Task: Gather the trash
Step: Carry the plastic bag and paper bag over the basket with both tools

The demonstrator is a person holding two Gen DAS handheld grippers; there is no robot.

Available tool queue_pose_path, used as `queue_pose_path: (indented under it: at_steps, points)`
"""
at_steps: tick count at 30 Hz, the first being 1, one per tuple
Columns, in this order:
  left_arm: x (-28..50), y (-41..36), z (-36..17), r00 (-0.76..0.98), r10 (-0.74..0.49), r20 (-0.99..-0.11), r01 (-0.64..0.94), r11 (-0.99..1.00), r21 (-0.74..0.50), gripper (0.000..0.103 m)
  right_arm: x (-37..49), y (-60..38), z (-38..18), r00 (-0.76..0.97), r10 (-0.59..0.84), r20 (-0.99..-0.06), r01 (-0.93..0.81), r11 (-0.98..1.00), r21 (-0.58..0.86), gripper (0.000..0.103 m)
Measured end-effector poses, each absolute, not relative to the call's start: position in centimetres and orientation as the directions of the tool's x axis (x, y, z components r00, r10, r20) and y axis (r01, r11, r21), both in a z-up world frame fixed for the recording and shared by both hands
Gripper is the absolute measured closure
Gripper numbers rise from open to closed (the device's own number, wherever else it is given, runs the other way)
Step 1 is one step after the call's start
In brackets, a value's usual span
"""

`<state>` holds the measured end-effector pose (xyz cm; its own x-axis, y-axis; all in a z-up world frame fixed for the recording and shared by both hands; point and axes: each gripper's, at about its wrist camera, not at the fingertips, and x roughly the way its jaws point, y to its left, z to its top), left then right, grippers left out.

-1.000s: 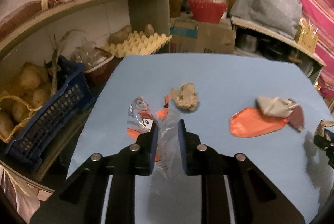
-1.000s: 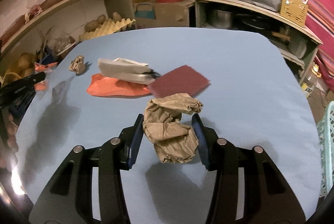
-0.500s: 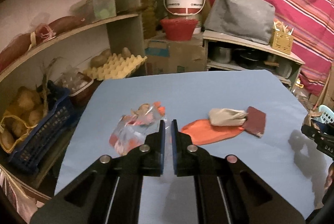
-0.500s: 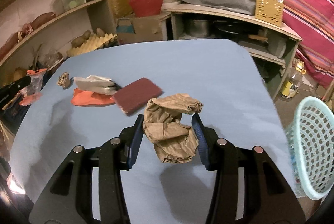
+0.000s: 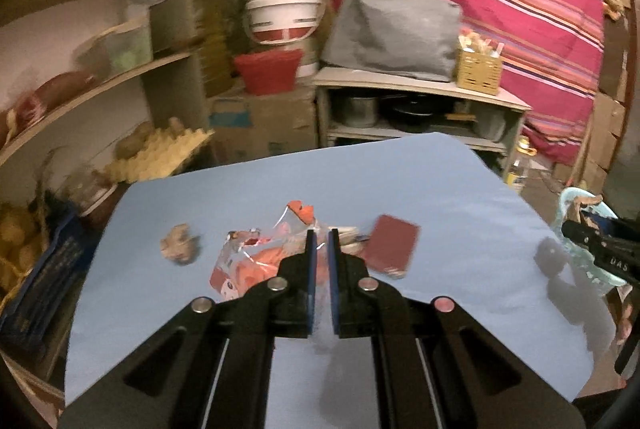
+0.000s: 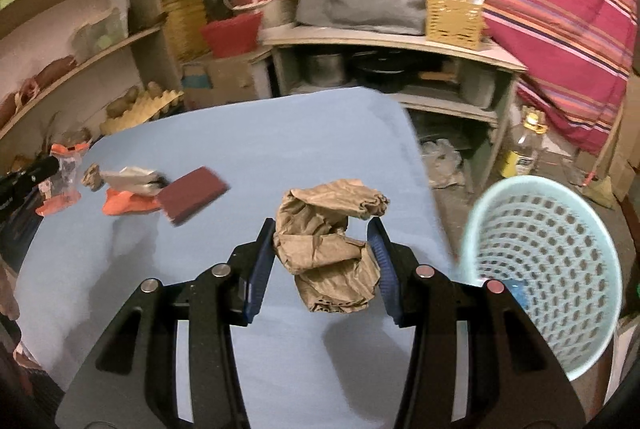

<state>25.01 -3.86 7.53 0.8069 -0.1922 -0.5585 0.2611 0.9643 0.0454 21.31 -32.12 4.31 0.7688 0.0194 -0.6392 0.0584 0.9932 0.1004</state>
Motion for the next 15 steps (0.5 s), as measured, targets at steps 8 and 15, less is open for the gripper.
queue_pose_path:
  at_steps: [8, 15]
  points:
    - [25.1, -13.4, 8.1, 0.773, -0.308, -0.555, 0.400, 0.915, 0.049, 0.097, 19.3, -39.9, 5.2, 0.778, -0.054, -0.626, 0.161, 0.980, 0.116, 0.056]
    - [24.4, -23.6, 8.3, 0.710, -0.438, -0.552, 0.542, 0.840, 0.031, 0.097, 16.3, -47.5, 4.9, 0.770, -0.138, -0.623, 0.273, 0.954, 0.125, 0.056]
